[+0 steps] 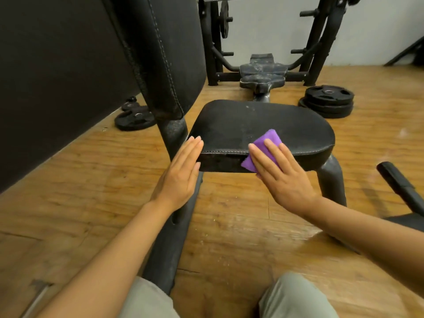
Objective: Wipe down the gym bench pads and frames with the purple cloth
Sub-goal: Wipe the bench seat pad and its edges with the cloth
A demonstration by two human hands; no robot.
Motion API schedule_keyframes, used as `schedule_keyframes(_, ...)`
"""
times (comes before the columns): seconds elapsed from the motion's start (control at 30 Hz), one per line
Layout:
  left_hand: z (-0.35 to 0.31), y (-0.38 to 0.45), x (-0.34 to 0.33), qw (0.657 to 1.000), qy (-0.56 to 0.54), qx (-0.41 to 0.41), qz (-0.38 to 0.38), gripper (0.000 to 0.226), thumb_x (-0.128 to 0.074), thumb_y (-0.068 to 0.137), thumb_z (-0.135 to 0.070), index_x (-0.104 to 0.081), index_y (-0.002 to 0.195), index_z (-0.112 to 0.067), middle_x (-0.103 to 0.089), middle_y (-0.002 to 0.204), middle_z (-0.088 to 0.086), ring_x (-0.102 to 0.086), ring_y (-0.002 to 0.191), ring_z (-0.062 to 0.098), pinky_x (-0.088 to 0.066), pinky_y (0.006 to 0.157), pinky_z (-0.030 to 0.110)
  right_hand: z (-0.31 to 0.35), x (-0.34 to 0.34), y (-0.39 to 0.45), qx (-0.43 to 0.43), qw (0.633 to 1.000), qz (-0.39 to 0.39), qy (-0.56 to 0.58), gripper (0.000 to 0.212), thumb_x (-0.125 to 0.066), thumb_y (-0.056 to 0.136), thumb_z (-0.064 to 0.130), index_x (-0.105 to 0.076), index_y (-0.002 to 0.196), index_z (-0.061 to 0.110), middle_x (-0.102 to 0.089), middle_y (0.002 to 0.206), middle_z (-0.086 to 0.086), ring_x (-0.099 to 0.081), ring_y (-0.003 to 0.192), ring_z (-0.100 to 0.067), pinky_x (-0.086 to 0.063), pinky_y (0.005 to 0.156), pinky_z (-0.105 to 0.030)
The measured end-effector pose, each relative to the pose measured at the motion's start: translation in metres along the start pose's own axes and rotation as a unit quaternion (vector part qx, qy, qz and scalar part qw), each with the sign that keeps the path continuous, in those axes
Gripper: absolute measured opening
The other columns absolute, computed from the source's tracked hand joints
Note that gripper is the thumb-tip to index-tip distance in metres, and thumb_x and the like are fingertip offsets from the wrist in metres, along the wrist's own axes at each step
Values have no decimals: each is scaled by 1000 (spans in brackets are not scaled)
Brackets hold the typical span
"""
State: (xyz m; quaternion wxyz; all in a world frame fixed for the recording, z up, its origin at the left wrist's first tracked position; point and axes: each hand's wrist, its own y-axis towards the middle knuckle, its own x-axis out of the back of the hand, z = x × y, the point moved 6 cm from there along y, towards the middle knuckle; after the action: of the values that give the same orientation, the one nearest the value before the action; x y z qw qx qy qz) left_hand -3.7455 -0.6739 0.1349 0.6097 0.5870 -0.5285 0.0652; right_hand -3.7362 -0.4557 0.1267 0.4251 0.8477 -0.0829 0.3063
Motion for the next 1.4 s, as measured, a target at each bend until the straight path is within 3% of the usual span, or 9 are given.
schedule_keyframes(0.17,7,-5,-1,999,-36,3,26,51,-33,99,-11,-25,149,-2,-22,157,6,-13,148,10,-14,120,24,73,-19,49,112,992,7,-54,51,-27,97,14,-27,147,4,-12,157,-10,-7,145,-31,2,120,-45)
schedule_keyframes(0.27,12,-2,4,998,-47,1,48,53,-37,98,-7,-25,150,-5,-23,158,5,-13,147,8,-13,119,21,73,-20,49,120,990,23,-72,55,-18,94,5,-21,149,3,-7,158,-10,-3,146,-29,3,120,-43)
schedule_keyframes(0.47,11,-3,7,996,-76,-8,43,53,-37,99,-5,-24,150,-7,-21,158,2,-9,147,5,-10,118,16,10,-5,-5,62,997,10,-33,68,-48,87,4,-21,149,11,-1,160,-2,-4,147,-29,-4,121,-41)
schedule_keyframes(0.6,12,-4,2,997,-73,-15,15,52,-37,99,-5,-26,149,-4,-23,157,5,-12,148,9,-12,118,19,39,-14,15,3,1000,-11,-23,60,-45,92,10,-25,148,7,1,160,-6,-2,147,-32,-2,120,-45)
schedule_keyframes(0.7,15,-4,1,997,-72,-23,12,52,-36,99,-7,-24,149,-2,-21,158,8,-11,148,11,-12,119,21,69,-25,41,2,999,-30,-26,58,-49,97,19,-25,147,2,-8,158,-13,-3,146,-34,-6,120,-48)
schedule_keyframes(0.97,16,-5,0,993,-118,-10,10,54,-38,99,-3,-20,150,-3,-21,158,7,-11,148,9,-13,119,21,102,-31,69,-17,999,-29,-15,49,-26,97,6,-28,146,-1,-17,156,-11,-1,146,-34,-8,120,-47)
schedule_keyframes(1.13,16,-7,-4,992,-122,-6,-9,51,-33,101,-11,-23,150,-4,-21,158,5,-13,148,11,-14,119,22,64,-9,54,10,999,-26,47,52,-51,96,13,-35,145,9,-26,155,-8,-19,144,-31,-20,118,-45)
schedule_keyframes(1.3,23,-4,-3,994,-107,-32,-6,49,-34,100,-11,-28,148,-4,-26,156,6,-18,147,13,-17,119,23,15,9,46,-47,997,21,63,59,-48,97,39,-33,146,10,-23,155,-16,-18,145,-30,-19,118,-42)
schedule_keyframes(1.4,26,-4,-2,994,-102,-39,-9,49,-36,99,-8,-29,148,-1,-26,156,8,-17,147,14,-16,119,23,25,4,59,-78,993,23,90,59,-48,97,38,-36,143,4,-31,151,-20,-25,142,-30,-20,118,-40)
